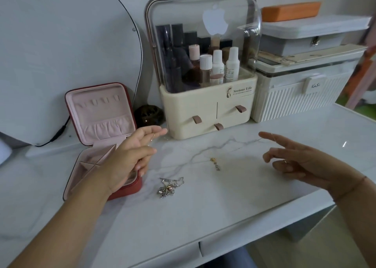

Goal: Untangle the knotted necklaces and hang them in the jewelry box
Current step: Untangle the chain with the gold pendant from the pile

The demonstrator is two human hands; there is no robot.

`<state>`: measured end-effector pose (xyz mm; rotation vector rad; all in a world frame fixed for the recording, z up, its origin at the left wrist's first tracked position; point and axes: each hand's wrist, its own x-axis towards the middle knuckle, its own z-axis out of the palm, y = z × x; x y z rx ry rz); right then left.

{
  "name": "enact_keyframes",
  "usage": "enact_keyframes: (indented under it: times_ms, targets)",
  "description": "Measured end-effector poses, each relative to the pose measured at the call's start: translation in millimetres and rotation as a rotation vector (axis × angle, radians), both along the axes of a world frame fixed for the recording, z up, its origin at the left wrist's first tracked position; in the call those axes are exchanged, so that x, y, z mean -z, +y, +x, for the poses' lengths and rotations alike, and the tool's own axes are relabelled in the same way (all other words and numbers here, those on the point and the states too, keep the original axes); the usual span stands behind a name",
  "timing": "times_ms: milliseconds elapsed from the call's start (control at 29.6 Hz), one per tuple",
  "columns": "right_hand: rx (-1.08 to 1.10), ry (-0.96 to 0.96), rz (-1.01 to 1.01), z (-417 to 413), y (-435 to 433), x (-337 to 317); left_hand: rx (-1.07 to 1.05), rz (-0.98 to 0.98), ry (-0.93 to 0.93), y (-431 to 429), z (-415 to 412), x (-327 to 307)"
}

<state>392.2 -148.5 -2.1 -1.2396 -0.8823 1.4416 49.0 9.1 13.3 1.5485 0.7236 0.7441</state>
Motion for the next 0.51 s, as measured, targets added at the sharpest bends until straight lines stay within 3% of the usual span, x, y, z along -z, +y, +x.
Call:
enact_keyframes:
  times_ms: [338,507]
  targets:
    - [-0.018,0.008,-0.042,13.4,-3.8,-2.8,-0.038,0.034,0.005,-4.6,-2.7,5.7]
    - [0.037,-0.179,-0.111,4.5,-0.5,2.6,-0.106,0.251,0.276,-7.8,4.1,9.2]
